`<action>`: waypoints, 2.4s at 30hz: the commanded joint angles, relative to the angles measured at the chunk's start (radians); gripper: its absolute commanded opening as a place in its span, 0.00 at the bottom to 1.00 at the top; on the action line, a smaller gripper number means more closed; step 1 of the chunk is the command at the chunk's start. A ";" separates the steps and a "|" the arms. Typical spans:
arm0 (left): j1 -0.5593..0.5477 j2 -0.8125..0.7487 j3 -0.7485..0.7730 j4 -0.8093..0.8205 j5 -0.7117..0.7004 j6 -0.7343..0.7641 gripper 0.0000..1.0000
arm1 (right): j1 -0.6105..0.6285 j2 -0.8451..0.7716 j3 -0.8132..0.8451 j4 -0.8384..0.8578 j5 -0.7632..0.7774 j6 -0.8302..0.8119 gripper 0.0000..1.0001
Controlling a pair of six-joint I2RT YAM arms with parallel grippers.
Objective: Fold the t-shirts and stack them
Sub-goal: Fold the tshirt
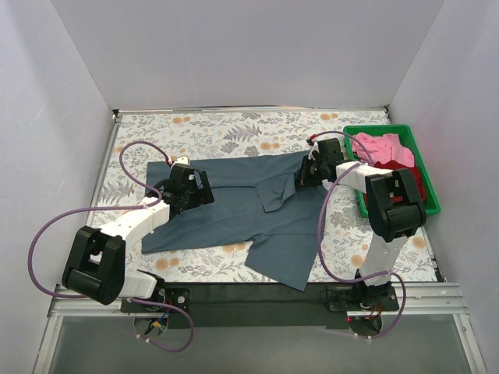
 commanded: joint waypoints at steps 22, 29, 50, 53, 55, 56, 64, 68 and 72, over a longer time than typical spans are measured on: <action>-0.002 -0.008 0.033 -0.009 -0.008 0.011 0.83 | -0.076 -0.255 -0.045 -0.506 0.100 -0.099 0.01; -0.002 -0.006 0.033 -0.013 -0.017 0.009 0.83 | -0.085 -0.278 -0.048 -0.554 0.140 -0.099 0.01; 0.171 0.107 0.225 -0.076 -0.129 -0.089 0.83 | -0.112 -0.180 0.254 -0.474 0.185 -0.084 0.47; 0.260 0.214 0.334 -0.070 -0.135 -0.104 0.83 | -0.118 -0.090 0.372 -0.408 0.194 -0.049 0.47; 0.298 0.306 0.383 -0.070 -0.159 -0.109 0.82 | -0.125 -0.022 0.444 -0.367 0.206 -0.023 0.47; 0.312 0.340 0.438 -0.070 -0.165 -0.107 0.82 | -0.137 0.002 0.465 -0.359 0.208 0.012 0.47; 0.374 0.572 0.622 -0.065 -0.195 -0.086 0.73 | -0.174 0.240 0.656 -0.296 0.177 0.088 0.46; 0.412 0.661 0.676 -0.064 -0.210 -0.081 0.71 | -0.177 0.329 0.706 -0.270 0.143 0.094 0.45; 0.424 0.721 0.688 -0.064 -0.215 -0.086 0.70 | -0.177 0.395 0.737 -0.241 0.109 0.099 0.38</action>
